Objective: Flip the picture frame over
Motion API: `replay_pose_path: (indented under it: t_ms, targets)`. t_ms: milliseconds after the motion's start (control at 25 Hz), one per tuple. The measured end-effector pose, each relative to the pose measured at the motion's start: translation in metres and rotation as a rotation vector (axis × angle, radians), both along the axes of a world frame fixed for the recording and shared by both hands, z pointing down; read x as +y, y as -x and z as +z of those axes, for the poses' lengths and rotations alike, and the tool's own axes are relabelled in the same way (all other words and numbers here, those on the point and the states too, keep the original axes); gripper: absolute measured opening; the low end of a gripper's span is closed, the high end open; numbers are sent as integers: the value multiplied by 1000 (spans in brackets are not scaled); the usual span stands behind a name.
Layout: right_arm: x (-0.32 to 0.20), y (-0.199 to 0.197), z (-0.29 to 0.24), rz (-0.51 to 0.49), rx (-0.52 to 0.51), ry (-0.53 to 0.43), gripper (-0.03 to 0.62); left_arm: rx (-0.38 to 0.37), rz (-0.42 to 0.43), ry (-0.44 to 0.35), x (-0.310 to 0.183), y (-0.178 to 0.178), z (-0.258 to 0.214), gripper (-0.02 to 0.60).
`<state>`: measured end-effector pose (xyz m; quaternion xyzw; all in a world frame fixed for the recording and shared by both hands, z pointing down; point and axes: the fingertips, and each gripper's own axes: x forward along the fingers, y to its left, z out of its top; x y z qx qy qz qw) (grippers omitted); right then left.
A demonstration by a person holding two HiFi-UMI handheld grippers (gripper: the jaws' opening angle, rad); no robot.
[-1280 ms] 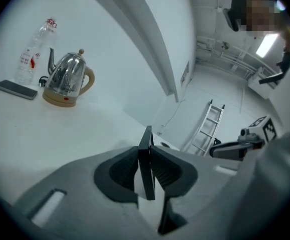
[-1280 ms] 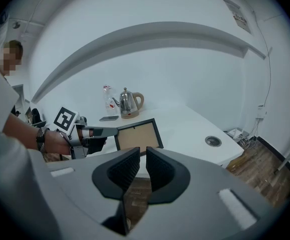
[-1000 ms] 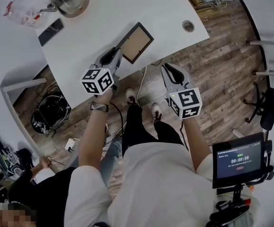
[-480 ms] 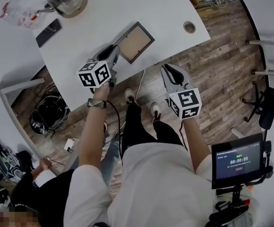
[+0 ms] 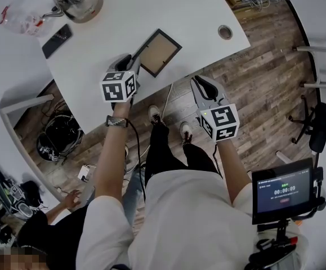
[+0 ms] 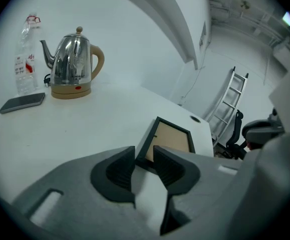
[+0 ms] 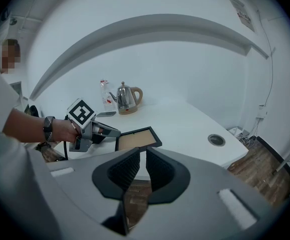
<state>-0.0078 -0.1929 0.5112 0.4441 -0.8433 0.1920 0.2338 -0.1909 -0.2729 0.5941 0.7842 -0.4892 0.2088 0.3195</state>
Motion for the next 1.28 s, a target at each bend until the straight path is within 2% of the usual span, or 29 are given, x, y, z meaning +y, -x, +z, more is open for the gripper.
replay_pose_path:
  t_ms: [400,640,760,920,1080,1280]
  targets:
    - [-8,1,-5,4,-5,-18,41,-63,18,-104,-2,6,-18,118]
    - [-20,11,-21,-19,-24,-58,41,-76,-4,-176,-2,10,-42,78]
    - [-30,17,-33,-29,-29,-86,41,-84,-30,-216,2,14,-56,3]
    - [-29,11,-68,-43,-43,-135,34,-72,-74,-242,23,7,-91,3]
    - [-25,10,-102,-74,-62,-195,5,-139,-108,-310,46,6,-132,3]
    - [-19,8,-140,-106,-80,-265,3,-250,-127,-404,76,-1,-181,3]
